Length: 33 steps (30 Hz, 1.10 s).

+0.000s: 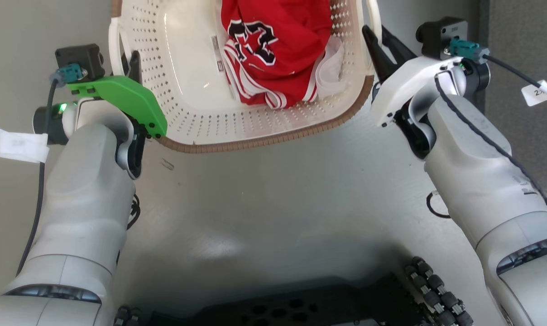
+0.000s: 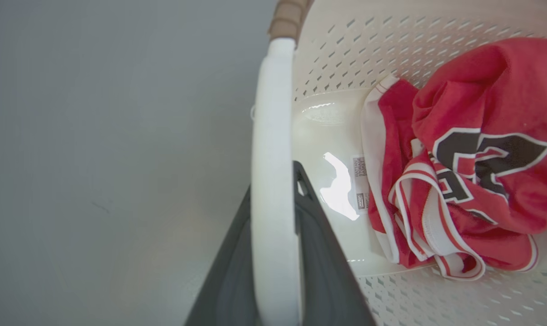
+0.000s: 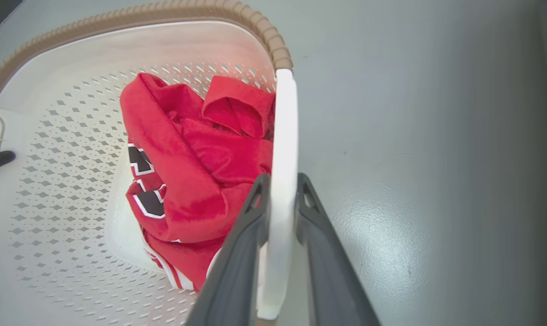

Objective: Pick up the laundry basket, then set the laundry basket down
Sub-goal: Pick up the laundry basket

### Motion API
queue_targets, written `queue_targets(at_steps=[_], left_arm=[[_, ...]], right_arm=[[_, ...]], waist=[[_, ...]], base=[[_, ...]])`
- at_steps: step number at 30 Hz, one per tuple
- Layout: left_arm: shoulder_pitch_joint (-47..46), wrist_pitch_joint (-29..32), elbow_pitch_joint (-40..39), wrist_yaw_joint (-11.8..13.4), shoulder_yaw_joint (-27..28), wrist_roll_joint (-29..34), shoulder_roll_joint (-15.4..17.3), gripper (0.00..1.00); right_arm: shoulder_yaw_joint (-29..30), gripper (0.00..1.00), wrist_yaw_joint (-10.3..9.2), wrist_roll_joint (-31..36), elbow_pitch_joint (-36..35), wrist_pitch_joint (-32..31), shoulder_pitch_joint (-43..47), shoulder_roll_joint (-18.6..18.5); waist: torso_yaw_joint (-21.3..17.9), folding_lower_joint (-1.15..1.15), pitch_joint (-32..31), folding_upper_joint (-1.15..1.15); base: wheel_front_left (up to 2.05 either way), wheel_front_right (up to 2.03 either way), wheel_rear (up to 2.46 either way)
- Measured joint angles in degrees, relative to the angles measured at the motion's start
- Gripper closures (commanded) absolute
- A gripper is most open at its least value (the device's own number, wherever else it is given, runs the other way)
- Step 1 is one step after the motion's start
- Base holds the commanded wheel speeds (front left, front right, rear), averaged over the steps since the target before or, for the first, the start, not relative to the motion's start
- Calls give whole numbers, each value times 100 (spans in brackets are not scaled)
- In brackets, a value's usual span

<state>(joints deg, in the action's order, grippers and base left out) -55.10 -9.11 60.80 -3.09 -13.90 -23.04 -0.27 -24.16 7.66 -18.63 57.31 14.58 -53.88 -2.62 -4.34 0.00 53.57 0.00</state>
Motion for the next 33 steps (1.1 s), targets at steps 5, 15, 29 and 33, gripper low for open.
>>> queue_targets(at_steps=[5, 15, 29, 33], left_arm=[[-3, 8, 188, -80, -48, -91, -7, 100], [29, 281, 603, -238, -147, -380, -14, 100], [396, 1021, 1063, -354, -264, -838, -53, 100], [530, 1225, 1102, -394, -280, -949, -55, 100]], right_arm=[[-132, 100, 0, -170, 142, 0, 49, 10], [-472, 100, 0, -531, 428, -1, 272, 40], [-862, 100, 4, -1207, 681, -667, 730, 86], [-955, 100, 4, -1362, 713, -875, 850, 88]], waist=[[1, 0, -221, 0], [27, 0, -798, 0], [25, 0, -1781, 0], [26, 0, -2071, 0]], base=[[0, 0, 0], [0, 0, 0], [0, 0, 0], [0, 0, 0]])
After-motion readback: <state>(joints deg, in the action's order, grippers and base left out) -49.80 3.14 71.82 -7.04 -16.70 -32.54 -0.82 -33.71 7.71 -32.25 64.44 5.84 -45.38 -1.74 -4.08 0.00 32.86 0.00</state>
